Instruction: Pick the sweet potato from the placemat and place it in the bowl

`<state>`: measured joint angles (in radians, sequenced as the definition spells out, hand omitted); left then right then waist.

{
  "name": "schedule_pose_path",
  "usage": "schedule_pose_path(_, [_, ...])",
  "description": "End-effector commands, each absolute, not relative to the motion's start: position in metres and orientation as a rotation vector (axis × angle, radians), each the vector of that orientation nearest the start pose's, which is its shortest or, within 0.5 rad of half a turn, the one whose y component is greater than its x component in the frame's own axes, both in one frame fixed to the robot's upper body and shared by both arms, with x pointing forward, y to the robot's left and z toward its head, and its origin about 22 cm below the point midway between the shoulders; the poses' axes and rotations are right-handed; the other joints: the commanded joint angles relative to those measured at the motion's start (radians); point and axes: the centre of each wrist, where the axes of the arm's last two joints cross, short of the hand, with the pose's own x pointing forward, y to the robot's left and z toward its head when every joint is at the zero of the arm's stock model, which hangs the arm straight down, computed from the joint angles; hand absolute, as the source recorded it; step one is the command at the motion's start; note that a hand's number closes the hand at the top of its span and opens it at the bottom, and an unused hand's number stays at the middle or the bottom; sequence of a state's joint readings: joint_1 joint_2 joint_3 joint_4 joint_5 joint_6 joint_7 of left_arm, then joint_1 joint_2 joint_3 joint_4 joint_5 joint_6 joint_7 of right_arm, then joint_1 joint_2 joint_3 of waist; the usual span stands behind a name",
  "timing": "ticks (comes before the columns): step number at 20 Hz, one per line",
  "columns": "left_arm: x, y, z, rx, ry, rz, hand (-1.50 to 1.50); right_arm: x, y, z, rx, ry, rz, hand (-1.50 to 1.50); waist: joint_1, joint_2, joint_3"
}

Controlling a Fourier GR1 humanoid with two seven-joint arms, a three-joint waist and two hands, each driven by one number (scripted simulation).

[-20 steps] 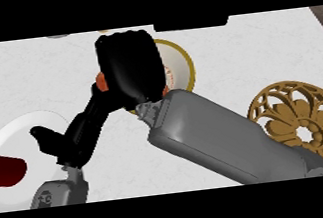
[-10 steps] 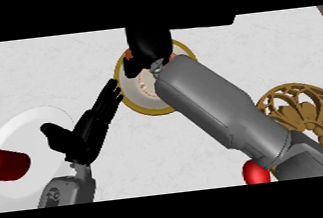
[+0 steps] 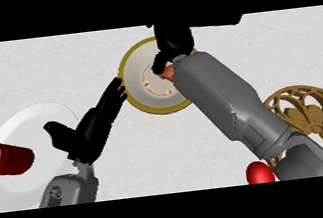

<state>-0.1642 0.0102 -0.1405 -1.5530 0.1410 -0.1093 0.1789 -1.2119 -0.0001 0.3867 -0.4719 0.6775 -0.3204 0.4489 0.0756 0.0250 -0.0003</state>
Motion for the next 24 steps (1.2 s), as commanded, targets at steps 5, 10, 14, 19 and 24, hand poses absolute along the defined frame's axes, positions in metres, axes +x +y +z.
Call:
schedule_pose_path(5, [0.276,0.202,0.033,-0.302,-1.504,-0.183,0.0,0.427,-0.052,0.123,-0.661,-1.761,0.428,-1.5,-0.01,-0.004,0.004])
schedule_pose_path(10, [0.277,0.193,0.023,-0.289,-1.48,-0.159,0.0,0.413,-0.055,0.141,-0.398,-1.984,0.249,-1.5,-0.043,-0.019,0.003])
schedule_pose_path(14, [0.264,0.207,0.026,-0.262,-1.489,-0.117,0.0,0.377,-0.067,0.113,-0.248,-2.071,0.204,-1.5,-0.081,-0.036,0.002])
schedule_pose_path(19, [0.271,0.224,0.032,-0.232,-1.467,-0.089,0.0,0.321,-0.088,0.106,-0.094,-2.122,0.162,-1.5,-0.122,-0.043,0.002])
schedule_pose_path(24, [0.262,0.219,0.028,-0.215,-1.466,-0.068,0.0,0.244,-0.114,0.09,-0.026,-2.179,0.181,-1.5,-0.152,-0.051,0.002])
